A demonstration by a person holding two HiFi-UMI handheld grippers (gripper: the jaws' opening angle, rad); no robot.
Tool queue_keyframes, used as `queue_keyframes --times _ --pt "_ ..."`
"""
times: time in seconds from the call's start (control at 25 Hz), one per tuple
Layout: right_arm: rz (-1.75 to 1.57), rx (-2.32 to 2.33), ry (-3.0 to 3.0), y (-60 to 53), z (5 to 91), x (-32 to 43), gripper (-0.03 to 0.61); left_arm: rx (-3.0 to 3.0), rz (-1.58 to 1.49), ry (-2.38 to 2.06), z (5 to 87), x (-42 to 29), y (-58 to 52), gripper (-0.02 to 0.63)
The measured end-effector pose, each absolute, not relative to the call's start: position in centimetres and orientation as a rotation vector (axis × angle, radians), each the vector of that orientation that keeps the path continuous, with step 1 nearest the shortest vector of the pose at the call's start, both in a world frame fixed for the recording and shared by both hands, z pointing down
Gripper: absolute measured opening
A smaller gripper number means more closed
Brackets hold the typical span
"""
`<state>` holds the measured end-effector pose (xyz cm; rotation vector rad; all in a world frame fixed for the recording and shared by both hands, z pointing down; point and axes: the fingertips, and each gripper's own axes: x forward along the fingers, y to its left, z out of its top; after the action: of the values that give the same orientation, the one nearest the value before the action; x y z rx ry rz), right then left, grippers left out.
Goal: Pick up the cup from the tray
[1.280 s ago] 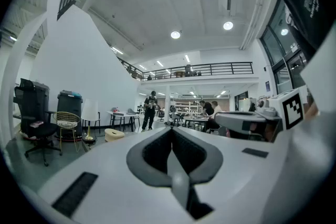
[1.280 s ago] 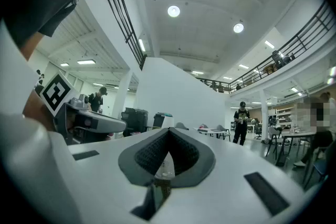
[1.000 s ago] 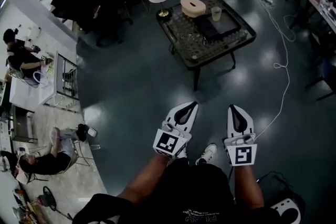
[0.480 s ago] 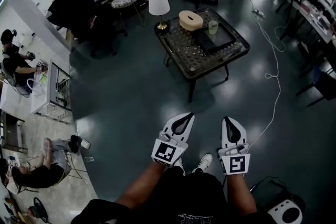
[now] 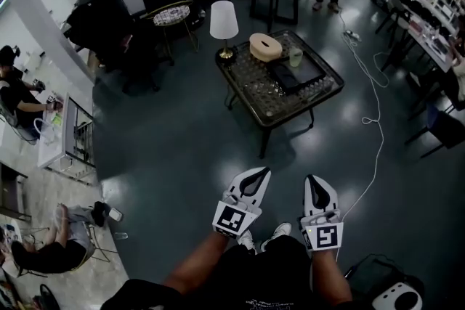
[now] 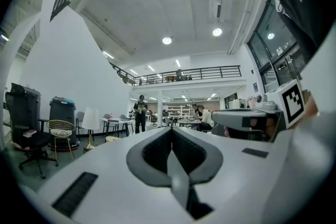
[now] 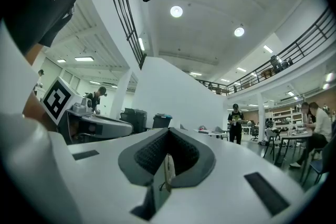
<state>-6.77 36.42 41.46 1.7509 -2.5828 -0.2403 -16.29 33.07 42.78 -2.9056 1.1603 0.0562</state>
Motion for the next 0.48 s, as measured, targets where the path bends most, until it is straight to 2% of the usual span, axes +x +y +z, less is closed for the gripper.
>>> queue_keyframes --times 0.48 --pt "-0.282 1.671 -2.646 31.5 40.1 -7.6 0.009 -2.891 0.01 1.2 42.5 -15.4 28.2 0.009"
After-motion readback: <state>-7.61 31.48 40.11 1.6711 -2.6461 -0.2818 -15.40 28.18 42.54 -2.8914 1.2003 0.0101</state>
